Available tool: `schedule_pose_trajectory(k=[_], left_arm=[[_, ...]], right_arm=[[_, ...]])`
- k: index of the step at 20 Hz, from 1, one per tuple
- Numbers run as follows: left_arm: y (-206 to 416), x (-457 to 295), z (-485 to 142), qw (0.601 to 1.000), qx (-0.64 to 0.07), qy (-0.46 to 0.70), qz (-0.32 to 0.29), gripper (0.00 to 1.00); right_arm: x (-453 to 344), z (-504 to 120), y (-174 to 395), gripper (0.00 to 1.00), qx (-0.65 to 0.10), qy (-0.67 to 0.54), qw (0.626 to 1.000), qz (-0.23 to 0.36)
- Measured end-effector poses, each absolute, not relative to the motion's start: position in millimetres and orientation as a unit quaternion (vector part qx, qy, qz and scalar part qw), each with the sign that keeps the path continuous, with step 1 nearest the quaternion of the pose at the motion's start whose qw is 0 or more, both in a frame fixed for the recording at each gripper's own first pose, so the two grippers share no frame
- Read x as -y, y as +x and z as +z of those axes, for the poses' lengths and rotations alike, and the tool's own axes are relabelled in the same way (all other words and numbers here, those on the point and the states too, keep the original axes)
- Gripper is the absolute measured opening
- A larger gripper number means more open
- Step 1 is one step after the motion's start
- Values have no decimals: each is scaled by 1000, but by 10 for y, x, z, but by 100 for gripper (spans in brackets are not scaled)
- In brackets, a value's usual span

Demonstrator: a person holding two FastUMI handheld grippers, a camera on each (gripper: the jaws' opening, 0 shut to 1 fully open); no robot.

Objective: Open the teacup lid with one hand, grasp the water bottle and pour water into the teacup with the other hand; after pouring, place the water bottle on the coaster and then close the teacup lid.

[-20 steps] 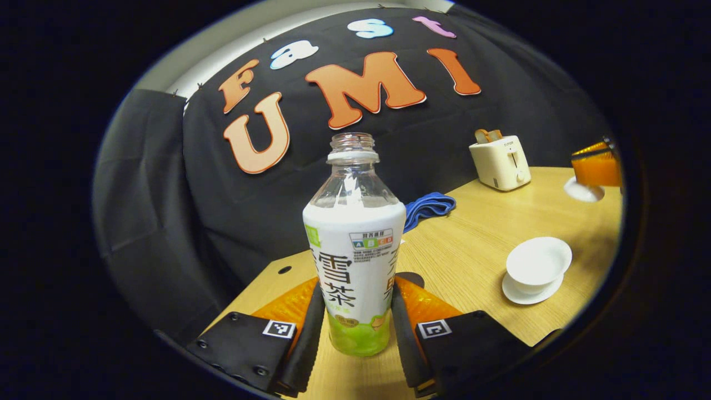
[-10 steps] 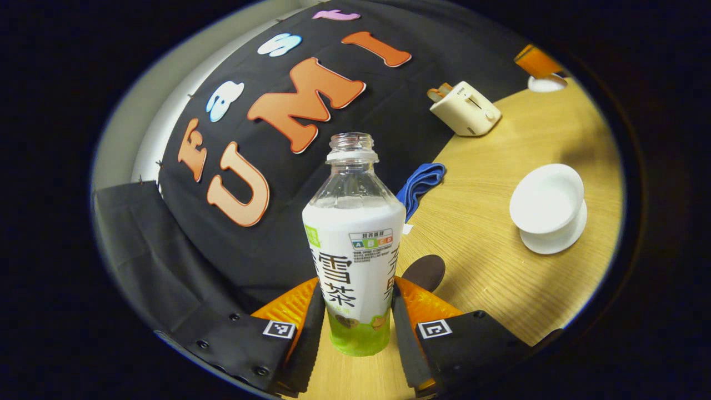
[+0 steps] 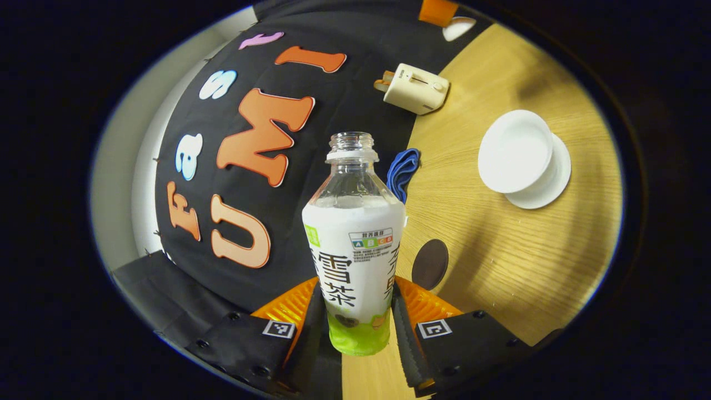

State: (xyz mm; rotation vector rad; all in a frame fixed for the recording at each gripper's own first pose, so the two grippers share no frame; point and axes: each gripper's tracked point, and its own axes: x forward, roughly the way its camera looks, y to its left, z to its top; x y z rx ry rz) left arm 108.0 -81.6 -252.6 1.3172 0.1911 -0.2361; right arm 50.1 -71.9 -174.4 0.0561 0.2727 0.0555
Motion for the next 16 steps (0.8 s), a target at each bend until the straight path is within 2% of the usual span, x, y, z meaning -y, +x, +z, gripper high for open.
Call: schedule_pose_trajectory(k=[12, 16], left_arm=[[1143, 908, -2559, 660, -58, 738, -131, 65], [1123, 929, -2549, 632, -49, 761, -138, 65]], right_arm=[[702, -1747, 455, 23, -138, 37, 989, 39], [723, -1738, 445, 23, -138, 36, 989, 39]])
